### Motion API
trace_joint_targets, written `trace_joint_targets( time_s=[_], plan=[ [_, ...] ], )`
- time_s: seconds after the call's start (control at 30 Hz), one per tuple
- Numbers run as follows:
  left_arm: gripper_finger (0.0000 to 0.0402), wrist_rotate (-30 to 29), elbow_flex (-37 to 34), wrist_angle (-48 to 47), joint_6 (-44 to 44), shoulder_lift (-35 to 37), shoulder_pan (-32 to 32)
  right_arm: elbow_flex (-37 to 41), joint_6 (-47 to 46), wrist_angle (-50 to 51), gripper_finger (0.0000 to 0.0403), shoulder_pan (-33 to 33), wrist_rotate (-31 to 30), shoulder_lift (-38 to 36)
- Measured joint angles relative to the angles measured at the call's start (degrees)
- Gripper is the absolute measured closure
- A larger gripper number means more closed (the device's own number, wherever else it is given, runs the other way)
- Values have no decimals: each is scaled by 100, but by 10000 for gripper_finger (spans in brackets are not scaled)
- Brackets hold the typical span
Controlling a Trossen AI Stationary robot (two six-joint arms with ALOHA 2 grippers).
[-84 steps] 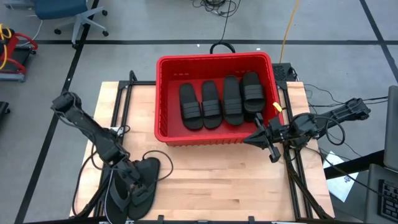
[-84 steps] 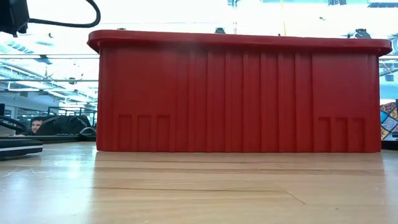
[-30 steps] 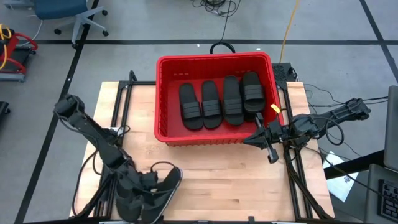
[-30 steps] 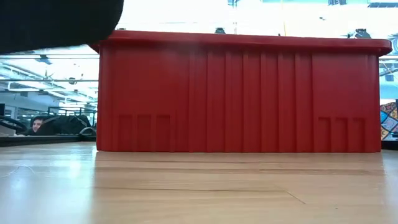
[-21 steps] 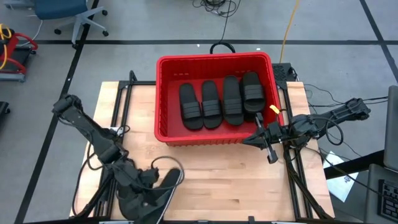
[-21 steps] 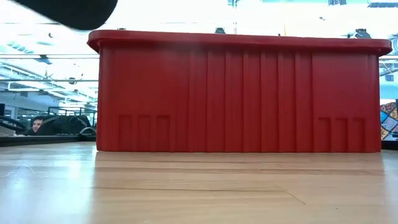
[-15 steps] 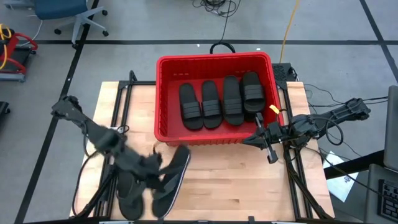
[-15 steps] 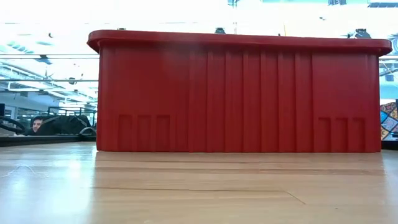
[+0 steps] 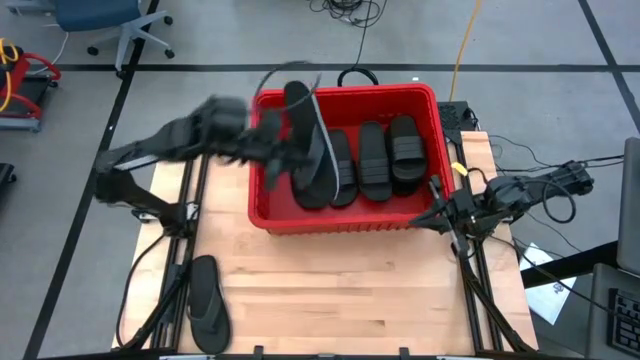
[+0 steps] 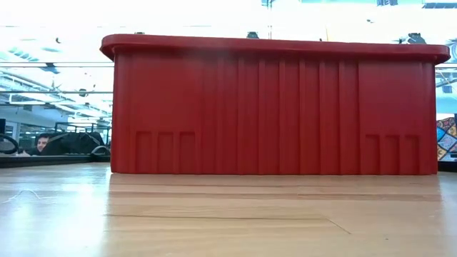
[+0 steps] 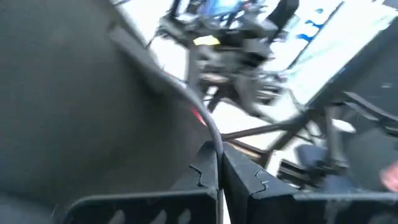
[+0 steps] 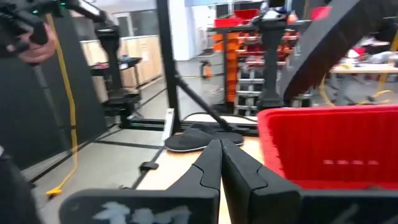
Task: Pick and place slides into bin
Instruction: Put the right black slipper into the red bin
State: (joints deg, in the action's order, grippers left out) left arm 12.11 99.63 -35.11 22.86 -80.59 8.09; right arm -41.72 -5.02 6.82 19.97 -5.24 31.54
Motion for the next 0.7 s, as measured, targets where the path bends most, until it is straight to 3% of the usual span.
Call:
trace_joint_targets(
  time_s=[0.17,0.27,0.7],
  plan=[
    [401,875,291,-13,-253,-951,1046,-1,83,168,403,0,-465,-82],
    [401,937,449,0,-245,-1605,1386,0,-211,177,403,0,-697,-80],
    [401,1291,560,-259,-170,-3284,1678,0,-629,252,403,0,-1411,-84]
  ],
)
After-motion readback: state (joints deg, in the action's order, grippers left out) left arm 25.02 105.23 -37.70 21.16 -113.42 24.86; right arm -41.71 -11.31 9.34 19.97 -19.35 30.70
